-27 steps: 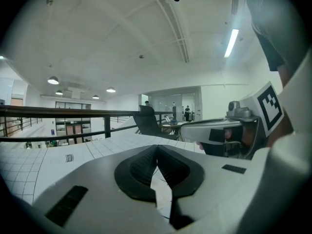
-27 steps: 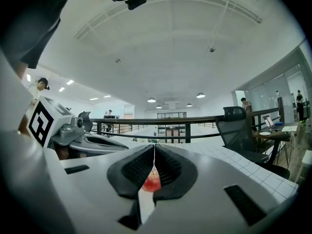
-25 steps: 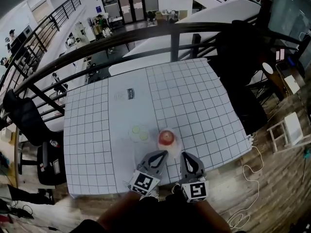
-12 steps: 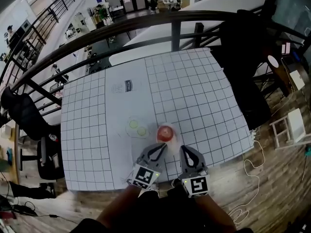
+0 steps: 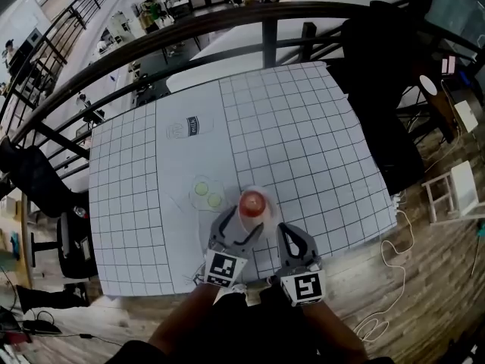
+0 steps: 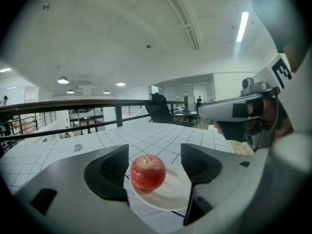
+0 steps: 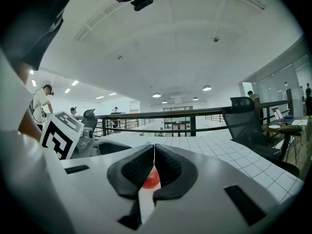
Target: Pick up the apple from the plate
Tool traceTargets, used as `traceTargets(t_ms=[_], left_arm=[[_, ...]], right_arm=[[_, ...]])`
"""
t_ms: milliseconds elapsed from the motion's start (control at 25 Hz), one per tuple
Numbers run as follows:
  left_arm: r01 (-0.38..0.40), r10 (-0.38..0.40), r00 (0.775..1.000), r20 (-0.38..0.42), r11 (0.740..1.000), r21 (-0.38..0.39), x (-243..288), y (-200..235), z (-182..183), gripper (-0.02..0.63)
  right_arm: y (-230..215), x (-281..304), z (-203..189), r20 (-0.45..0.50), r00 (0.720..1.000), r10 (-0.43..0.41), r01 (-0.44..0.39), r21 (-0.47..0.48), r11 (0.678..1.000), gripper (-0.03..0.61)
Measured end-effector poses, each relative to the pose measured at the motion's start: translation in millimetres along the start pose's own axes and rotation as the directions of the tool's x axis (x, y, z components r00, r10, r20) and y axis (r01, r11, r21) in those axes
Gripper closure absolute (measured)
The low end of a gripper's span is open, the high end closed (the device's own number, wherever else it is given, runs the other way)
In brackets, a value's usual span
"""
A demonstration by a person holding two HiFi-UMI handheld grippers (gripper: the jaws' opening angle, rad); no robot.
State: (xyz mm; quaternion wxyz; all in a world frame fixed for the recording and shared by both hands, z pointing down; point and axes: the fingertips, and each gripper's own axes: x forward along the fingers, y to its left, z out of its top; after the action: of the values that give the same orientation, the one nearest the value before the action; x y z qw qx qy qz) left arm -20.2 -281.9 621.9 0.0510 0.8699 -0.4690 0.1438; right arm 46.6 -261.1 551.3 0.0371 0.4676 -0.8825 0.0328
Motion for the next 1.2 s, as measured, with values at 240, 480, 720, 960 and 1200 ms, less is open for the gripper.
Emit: traceTargets(t_ms=[240, 480, 720, 960, 1200], left_arm=[[0.001, -0.003, 0.995, -0.099, 1.0, -0.018, 25.7, 9.4, -32.8, 0.211], [0.037, -0.037, 0.982, -0.185, 0.999, -0.004, 52.3, 10.0, -62.2, 0.193], [0.054, -0.052, 0.973, -0.225, 0.999, 0.004, 63.6, 11.0, -76.9, 0.195], [0.054, -0.05, 0.965, -0.258, 0.998, 0.011, 71.4, 13.7, -88.6, 0.195], [0.035, -0.032, 0.965, -0.26, 0.999, 0.01, 74.2, 15.6, -88.6, 0.196]], right_arm=[[-1.5, -5.8, -7.1, -0.021, 1.0, -0.01, 0.01, 0.012, 1.0, 0.554], [-7.6, -7.9, -8.3, -0.027, 0.999, -0.02, 0.021, 0.011, 1.0, 0.554], [-18.3, -7.5, -15.9, -0.044, 0.998, -0.039, 0.04, 0.02, 0.999, 0.554], [-19.9, -10.7, -28.0, -0.072, 0.997, -0.041, 0.043, 0.022, 0.999, 0.554], [-22.7, -10.2, -35.0, -0.101, 0.994, -0.045, 0.045, 0.003, 0.999, 0.554]])
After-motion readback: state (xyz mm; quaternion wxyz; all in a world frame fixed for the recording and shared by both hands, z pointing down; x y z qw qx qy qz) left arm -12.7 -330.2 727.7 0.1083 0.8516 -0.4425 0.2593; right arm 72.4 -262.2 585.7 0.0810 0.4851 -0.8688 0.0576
